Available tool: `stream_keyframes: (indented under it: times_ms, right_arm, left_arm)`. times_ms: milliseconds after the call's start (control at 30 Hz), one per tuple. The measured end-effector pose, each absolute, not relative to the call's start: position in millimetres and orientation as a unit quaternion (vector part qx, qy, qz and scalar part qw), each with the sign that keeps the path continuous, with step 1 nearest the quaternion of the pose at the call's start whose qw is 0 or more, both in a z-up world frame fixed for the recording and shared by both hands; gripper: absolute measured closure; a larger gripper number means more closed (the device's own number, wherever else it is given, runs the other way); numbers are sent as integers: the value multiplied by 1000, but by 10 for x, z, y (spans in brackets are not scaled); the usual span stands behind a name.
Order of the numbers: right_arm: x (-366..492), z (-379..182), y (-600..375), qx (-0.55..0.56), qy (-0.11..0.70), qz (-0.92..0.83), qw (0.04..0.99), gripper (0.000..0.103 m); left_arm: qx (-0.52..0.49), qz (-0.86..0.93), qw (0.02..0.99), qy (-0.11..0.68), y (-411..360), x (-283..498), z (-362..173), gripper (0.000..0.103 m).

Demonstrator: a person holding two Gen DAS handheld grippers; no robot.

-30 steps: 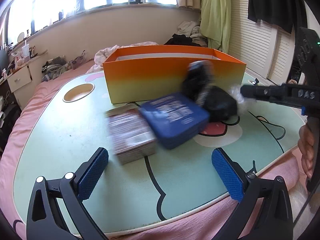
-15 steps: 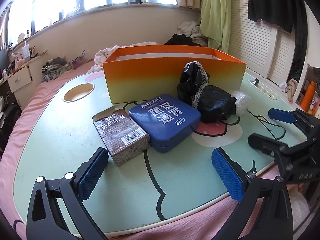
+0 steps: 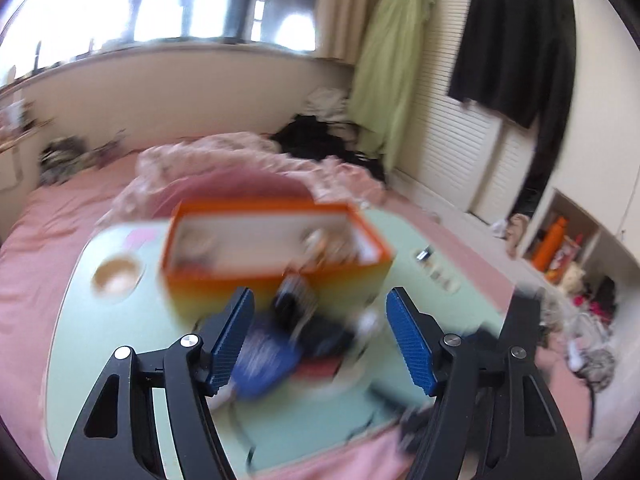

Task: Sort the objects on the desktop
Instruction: 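Reach into the box and grasp the figurine keychain with the left tool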

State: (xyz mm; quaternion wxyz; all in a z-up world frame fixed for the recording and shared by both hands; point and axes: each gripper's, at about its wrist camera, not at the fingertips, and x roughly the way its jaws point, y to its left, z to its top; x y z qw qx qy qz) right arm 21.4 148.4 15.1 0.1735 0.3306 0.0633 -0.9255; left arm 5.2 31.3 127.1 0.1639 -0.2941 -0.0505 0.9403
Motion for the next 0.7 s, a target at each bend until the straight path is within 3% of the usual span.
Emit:
stream_keyframes:
  times_ms: [100, 200, 233, 267, 333, 633, 700]
  right_arm:
    - [214, 151, 1487, 331, 63, -926, 174, 1]
    - [215, 152, 1484, 330, 63, -926, 174, 1]
    - [216, 152, 1483, 330, 63, -926, 174, 1]
    - [217, 151, 1485, 330, 63, -926, 175, 1]
    - [218, 155, 1489, 329, 62, -926, 176, 1]
    - [221, 156, 1484, 328, 61, -926, 177, 1]
    - [217, 170, 1481, 328, 61, -926, 177, 1]
  left_arm:
    - [-379, 908, 171, -58, 560, -725, 1387, 34]
    - [-458, 875, 137, -71, 753, -1439, 1172, 34]
    - [-478, 867, 126, -72, 794, -1585, 1063, 41]
    - [-499, 856, 115, -72, 839, -1723, 962, 55]
    - [-547, 828, 100, -75, 929, -1961, 732, 64]
    - [-583, 809, 62, -51, 1107, -2319, 407, 63]
    - [-579, 813, 53, -33, 1120, -2286, 403, 68]
